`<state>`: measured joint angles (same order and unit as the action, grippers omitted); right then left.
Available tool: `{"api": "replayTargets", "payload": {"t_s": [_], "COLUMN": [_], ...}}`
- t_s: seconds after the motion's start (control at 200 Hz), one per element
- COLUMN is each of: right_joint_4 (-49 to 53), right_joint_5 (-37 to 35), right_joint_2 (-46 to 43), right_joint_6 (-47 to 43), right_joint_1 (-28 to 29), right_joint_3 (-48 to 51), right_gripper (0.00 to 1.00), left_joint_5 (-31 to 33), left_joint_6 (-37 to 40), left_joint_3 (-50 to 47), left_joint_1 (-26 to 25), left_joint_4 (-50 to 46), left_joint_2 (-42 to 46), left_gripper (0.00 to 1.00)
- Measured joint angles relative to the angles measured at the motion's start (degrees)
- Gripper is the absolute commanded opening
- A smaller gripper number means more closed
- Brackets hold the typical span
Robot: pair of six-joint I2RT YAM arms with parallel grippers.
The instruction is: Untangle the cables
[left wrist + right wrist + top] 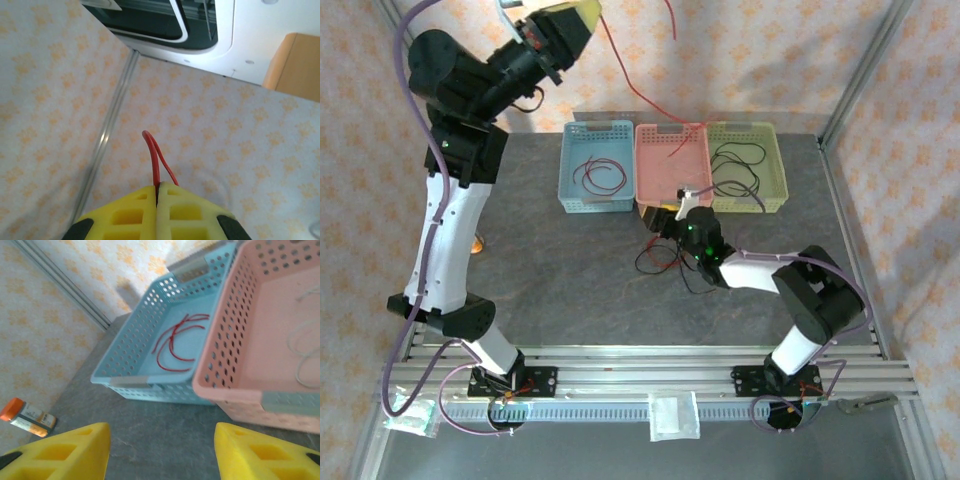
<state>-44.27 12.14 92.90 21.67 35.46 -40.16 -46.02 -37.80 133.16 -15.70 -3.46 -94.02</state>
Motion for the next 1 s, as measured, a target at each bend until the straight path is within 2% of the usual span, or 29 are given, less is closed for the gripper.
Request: {"api": "replayTargets", "payload": {"t_s": [0.165,0.461,0.711,1.001], "right_joint_4": [5.46,17.57,27.56,33.16], "right_joint_5": [-2.36,-9.44,-14.16,-17.00], "right_joint_2": [-7.50,-25.40,-31.26,-33.90], "right_joint_6": [-1.03,-6.60,-8.72,-9.77], "right_joint_1": [0.39,0.48,0.48,0.48], "right_joint_3": [3.69,4.37,4.37,4.17], "right_gripper": [0.68,0.71,0.73,0.74], "left_joint_5": [0.81,5.77,14.43,25.03], "left_joint_6": [-0.94,4.44,13.18,21.49], "left_joint_3": [-0.11,-2.51,-3.26,-3.58], "left_joint_1": [3.26,4.46,4.61,4.63], "left_joint_4": [0.00,-4.66,-10.49,-14.05], "left_joint_2": [-1.44,-5.62,-10.62,-17.92], "left_gripper": [0.00,0.00,0.00,0.00]}}
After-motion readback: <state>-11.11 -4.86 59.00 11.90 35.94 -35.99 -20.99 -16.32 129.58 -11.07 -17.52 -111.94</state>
